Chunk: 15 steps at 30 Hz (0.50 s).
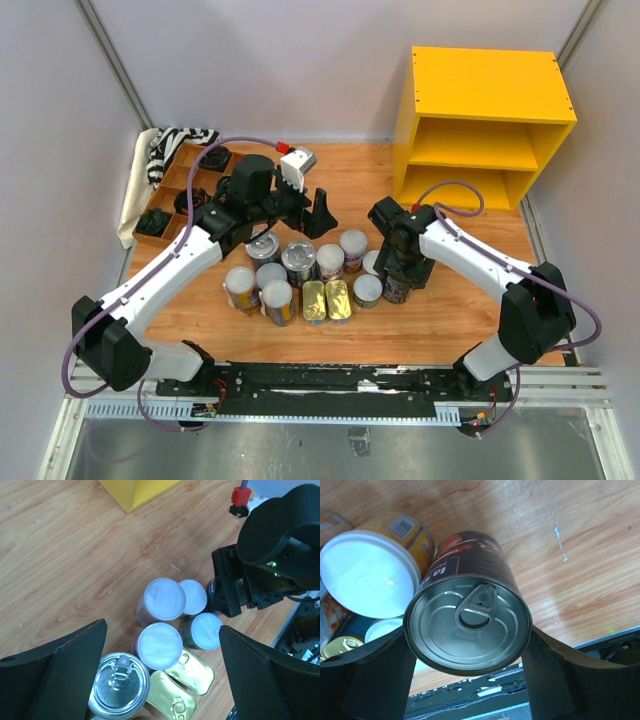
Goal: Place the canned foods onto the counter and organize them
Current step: Move the canned food to the center of the board, then move the counter to the center of the board.
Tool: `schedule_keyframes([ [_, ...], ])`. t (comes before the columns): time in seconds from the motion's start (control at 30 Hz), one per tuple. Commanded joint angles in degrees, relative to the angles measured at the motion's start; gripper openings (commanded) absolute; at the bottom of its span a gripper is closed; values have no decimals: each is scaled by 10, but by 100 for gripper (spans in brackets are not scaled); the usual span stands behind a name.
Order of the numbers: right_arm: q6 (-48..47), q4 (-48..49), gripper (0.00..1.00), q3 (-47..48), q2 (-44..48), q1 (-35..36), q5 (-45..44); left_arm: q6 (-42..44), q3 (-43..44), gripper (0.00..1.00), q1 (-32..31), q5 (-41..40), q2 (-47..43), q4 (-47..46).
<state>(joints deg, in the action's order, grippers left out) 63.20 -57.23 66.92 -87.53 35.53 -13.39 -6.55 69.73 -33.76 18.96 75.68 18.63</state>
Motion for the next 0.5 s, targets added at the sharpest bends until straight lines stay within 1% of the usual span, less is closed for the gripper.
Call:
schedule_keyframes([
  [0.0, -13, -16, 83, -6, 24, 22, 6, -4, 4, 100, 5, 0, -4, -23],
  [0.03, -22, -18, 93, -6, 24, 22, 7, -5, 7, 100, 5, -1, -1, -27],
  [0.07, -35, -14, 98, -7, 29, 22, 7, -8, 8, 100, 7, -1, 1, -34],
  [0.17, -79, 19, 98, -10, 76, 22, 5, -22, 21, 100, 17, 6, 7, -58],
  [0.3, -151, 98, 99, -19, 179, 21, -3, -34, 68, 100, 25, -5, 40, -82],
  [0.4, -185, 118, 99, -15, 231, 17, -57, -42, 112, 100, 23, -29, 78, -103],
  [0.47, -204, 108, 99, -5, 254, -8, -88, -30, 134, 100, 12, -64, 105, -131],
])
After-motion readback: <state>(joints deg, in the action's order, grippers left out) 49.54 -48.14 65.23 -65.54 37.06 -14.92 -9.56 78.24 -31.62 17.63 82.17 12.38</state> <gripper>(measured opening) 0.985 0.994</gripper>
